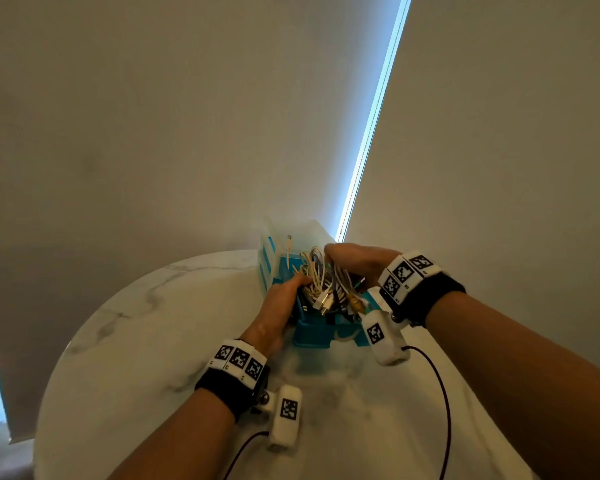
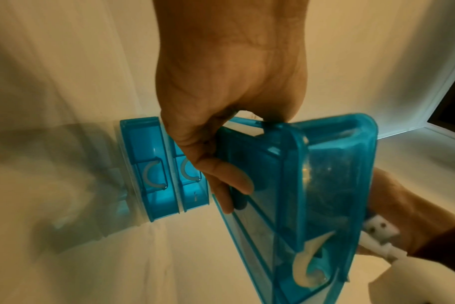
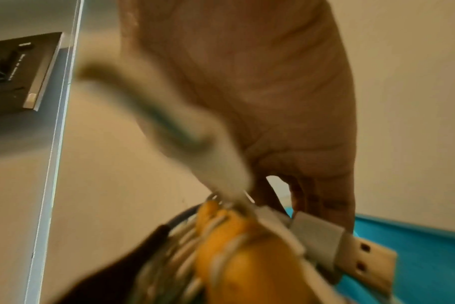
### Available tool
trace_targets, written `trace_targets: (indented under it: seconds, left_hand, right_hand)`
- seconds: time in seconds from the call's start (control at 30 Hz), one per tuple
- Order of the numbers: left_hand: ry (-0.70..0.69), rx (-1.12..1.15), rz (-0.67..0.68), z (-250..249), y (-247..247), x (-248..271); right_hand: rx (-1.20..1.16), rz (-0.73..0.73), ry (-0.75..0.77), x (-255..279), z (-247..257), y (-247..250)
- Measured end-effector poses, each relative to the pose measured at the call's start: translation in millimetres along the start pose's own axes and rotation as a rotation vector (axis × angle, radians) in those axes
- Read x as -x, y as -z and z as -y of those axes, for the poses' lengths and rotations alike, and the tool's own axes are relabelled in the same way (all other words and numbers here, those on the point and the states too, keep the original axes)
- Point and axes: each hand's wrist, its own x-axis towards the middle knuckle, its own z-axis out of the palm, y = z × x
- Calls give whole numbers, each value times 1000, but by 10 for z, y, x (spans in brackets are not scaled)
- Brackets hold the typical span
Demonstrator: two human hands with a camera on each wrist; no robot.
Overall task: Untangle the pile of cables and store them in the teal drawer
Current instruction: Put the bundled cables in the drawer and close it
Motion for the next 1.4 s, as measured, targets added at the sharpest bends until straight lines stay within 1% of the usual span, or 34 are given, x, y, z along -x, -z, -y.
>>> trace_targets:
  seconds: [0.07,0.13,0.2,0.27,0.3,0.4,0.43,0.47,0.5,0.53,0.6,0.63,0.67,0.7,0.73,0.77,0.8,0.83,0.9,1.0,1.07,1.1,1.13,1.17,1.2,1.23,1.27,1.3,1.33,1.4]
  left_hand:
    - [-3,-8,-1,-2,8,-4]
    - [-9,-23,5,-2,-4,8]
    - [-15,-42,6,-4,-15,18]
    - [-18,-62,-6,-1,-10,7]
    - [-21,-70,-13,-4,-6,-1]
    - [-29,-88,-28,-22,2,-10]
    - [-30,-79,-37,-26,8,-13]
    - [-30,-73,-46,-34,10,-11]
    - [-28,-72,-54,-40,6,-8]
    - [-23,-76,-59,-44,2,-3]
    - [-9,-97,-61,-47,-18,12]
    - [-10,-100,-60,-52,-28,25]
    - [-15,-94,-60,-57,-28,36]
    - [-17,-85,-65,-67,-27,45]
    - [-17,-76,-68,-75,-26,54]
    - [-18,-71,-72,-76,-24,58]
    - [-22,-71,-71,-77,-25,63]
    - [-24,-78,-76,-80,-27,66]
    - [-14,-86,-75,-93,-28,65]
    - [6,-33,-31,-141,-35,82]
    - [3,-15,-31,-191,-42,110]
    - [5,-28,-33,-213,-60,126]
    - [15,-43,-24,-232,-78,149]
    - [25,-55,-15,-257,-97,173]
    - [30,-70,-8,-263,-100,170]
    - [27,-87,-21,-274,-99,160]
    - [30,-110,-40,-274,-84,146]
    - [35,-128,-65,-289,-77,135]
    - [45,-143,-77,-295,-60,110]
    - [83,-159,-70,-325,-49,102]
  right_hand:
    - [179,-24,-15,-71,-20,-21]
    - [420,-54,-16,-171,-30,-60]
    - [604,-133,14,-251,-54,-74]
    - [667,-199,37,-270,-58,-96]
    - [672,-202,61,-292,-70,-114]
    - [743,-145,101,-340,-107,-144]
    - [707,-119,103,-357,-106,-122]
    - [612,-75,96,-343,-93,-101]
    - [482,-20,88,-324,-72,-69]
    - [304,11,67,-295,-40,-57]
    - [-63,20,56,-243,11,-60]
    - [-104,61,42,-266,-12,-83]
    - [-5,83,21,-254,-4,-107]
    - [204,68,17,-279,-21,-133]
    - [406,7,14,-277,-34,-162]
    - [585,-66,51,-318,-62,-192]
    - [676,-107,81,-314,-64,-214]
    - [753,-107,100,-347,-71,-213]
    - [789,-128,100,-459,-98,-233]
    - [709,-203,71,-511,-113,-218]
    - [659,-150,68,-450,-78,-235]
    - [645,-135,77,-515,-109,-263]
    - [545,-145,66,-571,-142,-282]
    - [408,-133,13,-637,-162,-289]
    - [237,-114,-6,-688,-170,-293]
    - [131,-74,19,-787,-194,-272]
    - [93,-45,48,-765,-169,-236]
    - [85,-42,50,-728,-146,-185]
    - [132,-63,44,-685,-143,-126]
    - [271,-209,77,-638,-173,-10]
